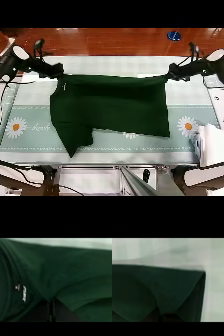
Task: Fold the shirts.
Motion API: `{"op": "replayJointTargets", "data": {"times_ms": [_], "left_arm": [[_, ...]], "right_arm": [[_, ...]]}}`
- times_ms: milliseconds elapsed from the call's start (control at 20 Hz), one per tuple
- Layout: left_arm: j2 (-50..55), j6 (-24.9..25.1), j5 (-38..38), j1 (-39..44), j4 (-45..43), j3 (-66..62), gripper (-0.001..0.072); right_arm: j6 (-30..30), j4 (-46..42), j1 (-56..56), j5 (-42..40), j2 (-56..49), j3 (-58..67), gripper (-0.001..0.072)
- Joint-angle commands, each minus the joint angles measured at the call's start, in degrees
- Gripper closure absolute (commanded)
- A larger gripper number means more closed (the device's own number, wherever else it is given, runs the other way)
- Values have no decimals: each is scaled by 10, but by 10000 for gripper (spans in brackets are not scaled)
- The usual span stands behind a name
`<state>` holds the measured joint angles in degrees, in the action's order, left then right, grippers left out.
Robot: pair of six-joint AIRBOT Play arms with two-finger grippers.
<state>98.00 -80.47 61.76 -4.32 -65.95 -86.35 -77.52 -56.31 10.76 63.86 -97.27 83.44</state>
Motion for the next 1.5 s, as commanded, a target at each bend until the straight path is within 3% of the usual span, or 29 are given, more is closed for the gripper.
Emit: {"op": "replayJointTargets", "data": {"times_ms": [0, 100, 150, 200, 250, 300, 450, 500, 650, 800, 900, 1050, 1450], "left_arm": [[22, 16, 54, 0, -16, 18, 687], [27, 16, 72, 0, -16, 18, 687], [26, 11, 85, 0, -16, 17, 686], [25, -14, 100, 0, -16, 12, 622], [25, -33, 120, 0, -16, 3, 362], [25, -43, 146, 0, -17, -10, 206], [-1, -40, 207, -15, -23, -28, 205], [-22, -19, 225, -26, -22, -19, 205], [-118, 25, 216, -67, -19, 95, 205], [-248, 62, 149, -143, 12, 304, 205], [-322, 90, 132, -216, 54, 420, 205], [-385, 93, 122, -316, 129, 541, 205], [-377, 106, 58, -297, 163, 623, 205]], "right_arm": [[4, -12, -3, 0, -1, -49, 686], [-10, -12, -3, 2, -1, -58, 685], [-18, -11, -3, 2, 0, -58, 615], [-24, -8, -3, 7, 0, -58, 363], [-25, -5, -2, 20, 0, -56, 299], [-37, -7, 0, 43, 0, -49, 299], [-52, -21, 26, 122, 28, -37, 299], [-52, -54, 39, 144, 53, -40, 299], [-54, -129, 95, 94, 171, -129, 303], [-37, -78, 165, -2, 318, -312, 303], [-4, -28, 185, -21, 406, -422, 303], [20, 48, 188, -26, 503, -537, 303], [24, 87, 188, -23, 531, -583, 303]]}}
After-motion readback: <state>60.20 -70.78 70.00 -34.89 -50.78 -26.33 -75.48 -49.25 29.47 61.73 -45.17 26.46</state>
